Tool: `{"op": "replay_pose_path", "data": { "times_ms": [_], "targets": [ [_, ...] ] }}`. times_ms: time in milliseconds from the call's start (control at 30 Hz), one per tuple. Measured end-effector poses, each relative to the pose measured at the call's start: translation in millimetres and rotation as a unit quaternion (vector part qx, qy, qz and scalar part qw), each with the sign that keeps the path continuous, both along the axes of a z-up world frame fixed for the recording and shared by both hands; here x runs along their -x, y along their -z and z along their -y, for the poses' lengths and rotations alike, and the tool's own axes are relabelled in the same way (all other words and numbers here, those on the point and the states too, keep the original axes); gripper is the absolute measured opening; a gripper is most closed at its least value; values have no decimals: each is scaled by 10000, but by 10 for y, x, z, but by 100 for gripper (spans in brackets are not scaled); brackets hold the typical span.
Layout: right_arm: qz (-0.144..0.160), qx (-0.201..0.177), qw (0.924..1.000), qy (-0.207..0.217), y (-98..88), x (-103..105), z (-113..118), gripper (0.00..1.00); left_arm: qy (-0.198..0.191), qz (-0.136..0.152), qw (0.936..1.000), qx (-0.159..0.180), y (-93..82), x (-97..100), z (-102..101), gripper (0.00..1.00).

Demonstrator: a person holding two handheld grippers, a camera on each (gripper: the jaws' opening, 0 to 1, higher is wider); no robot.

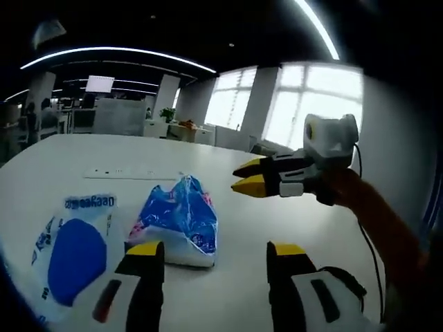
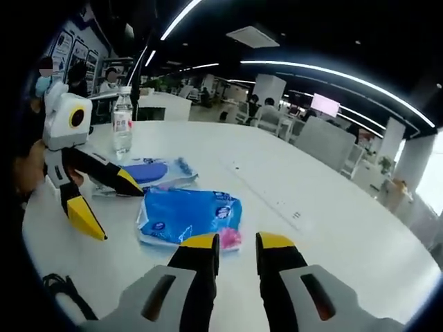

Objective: Arrange the tabletop items into an orderly group along one side of the table until the central work area is clear of visible clutter.

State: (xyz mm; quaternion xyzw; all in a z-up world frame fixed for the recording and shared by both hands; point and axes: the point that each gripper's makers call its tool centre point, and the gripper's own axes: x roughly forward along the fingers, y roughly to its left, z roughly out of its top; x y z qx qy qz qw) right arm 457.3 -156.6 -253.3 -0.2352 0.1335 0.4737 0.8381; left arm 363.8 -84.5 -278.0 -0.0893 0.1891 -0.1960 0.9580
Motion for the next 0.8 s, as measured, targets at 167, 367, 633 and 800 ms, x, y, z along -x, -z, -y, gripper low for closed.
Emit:
{"op": "replay_pose_path", "data": {
  "times_ms": [167,367,633,800],
  "targets": [
    [-485,-463,9977,-90,43,-32,-89,22,-173,73,9997,-153,16,-73,-53,55],
    [-530,-345,9980,-89,170,-11,-82,24,-281,73,9995,-153,45,-107,-47,54],
    [-688,-244,9966,-373,201,-77,-191,26,-167,20,9998,-103,103,-81,12,54],
    [-798,-290,9958,-353,240,-188,-263,27,-140,-31,9999,-87,144,-71,-2,53]
  ]
}}
